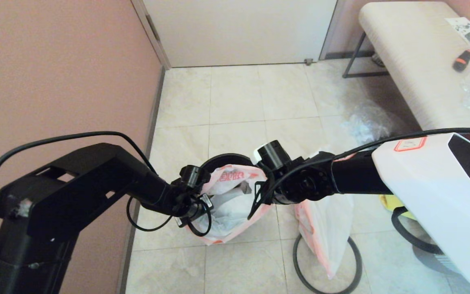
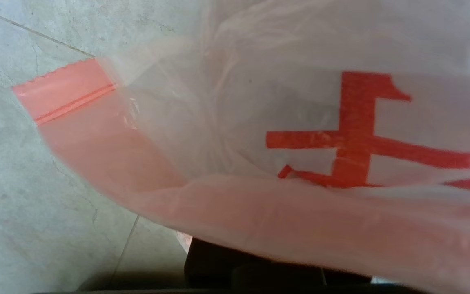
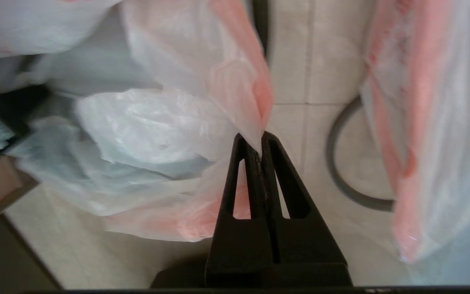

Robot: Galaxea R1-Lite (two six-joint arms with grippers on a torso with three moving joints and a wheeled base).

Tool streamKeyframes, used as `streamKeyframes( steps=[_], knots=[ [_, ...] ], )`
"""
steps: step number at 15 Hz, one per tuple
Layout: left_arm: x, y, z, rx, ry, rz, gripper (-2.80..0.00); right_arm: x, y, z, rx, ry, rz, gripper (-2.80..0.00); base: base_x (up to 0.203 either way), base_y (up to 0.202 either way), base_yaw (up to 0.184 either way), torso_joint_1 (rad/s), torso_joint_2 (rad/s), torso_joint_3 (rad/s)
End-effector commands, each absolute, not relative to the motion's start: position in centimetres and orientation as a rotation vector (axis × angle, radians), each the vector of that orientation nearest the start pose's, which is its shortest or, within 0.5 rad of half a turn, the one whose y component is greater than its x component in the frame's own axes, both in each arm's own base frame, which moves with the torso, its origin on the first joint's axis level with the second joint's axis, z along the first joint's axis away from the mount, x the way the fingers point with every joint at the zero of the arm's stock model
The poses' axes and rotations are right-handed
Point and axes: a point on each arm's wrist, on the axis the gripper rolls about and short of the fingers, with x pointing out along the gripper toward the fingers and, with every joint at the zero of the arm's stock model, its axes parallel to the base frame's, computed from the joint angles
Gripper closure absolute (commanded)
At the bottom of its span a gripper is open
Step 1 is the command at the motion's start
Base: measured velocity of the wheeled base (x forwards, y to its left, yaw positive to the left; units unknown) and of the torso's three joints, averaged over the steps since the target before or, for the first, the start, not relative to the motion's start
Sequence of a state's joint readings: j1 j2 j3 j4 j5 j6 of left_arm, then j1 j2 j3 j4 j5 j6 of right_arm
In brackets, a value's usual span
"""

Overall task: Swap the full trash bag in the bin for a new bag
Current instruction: Put the new garbage bag on the trash can

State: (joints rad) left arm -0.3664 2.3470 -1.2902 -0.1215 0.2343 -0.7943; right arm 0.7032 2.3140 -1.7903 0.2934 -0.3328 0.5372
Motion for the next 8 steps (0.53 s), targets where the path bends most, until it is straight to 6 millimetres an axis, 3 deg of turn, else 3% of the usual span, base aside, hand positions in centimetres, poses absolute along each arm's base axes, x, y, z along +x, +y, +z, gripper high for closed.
streamKeyframes(
  steps=[1, 4, 8],
  knots=[
    [39.7, -14.5, 1.6, -0.468, 0.876, 0.241, 0.0, 35.0, 28.5, 11.9, 0.082, 0.809, 0.128, 0.0, 0.0, 0.0, 0.0, 0.0, 0.0, 0.0],
    [39.6, -14.6, 1.6, -0.467, 0.876, 0.24, 0.0, 34.5, 27.3, 9.1, 0.039, 0.883, 0.089, 0.0, 0.0, 0.0, 0.0, 0.0, 0.0, 0.0],
    [39.6, -14.7, 1.8, -0.469, 0.875, 0.235, 0.0, 38.0, 28.0, 5.1, 0.048, 0.861, 0.075, 0.0, 0.0, 0.0, 0.0, 0.0, 0.0, 0.0]
  ],
)
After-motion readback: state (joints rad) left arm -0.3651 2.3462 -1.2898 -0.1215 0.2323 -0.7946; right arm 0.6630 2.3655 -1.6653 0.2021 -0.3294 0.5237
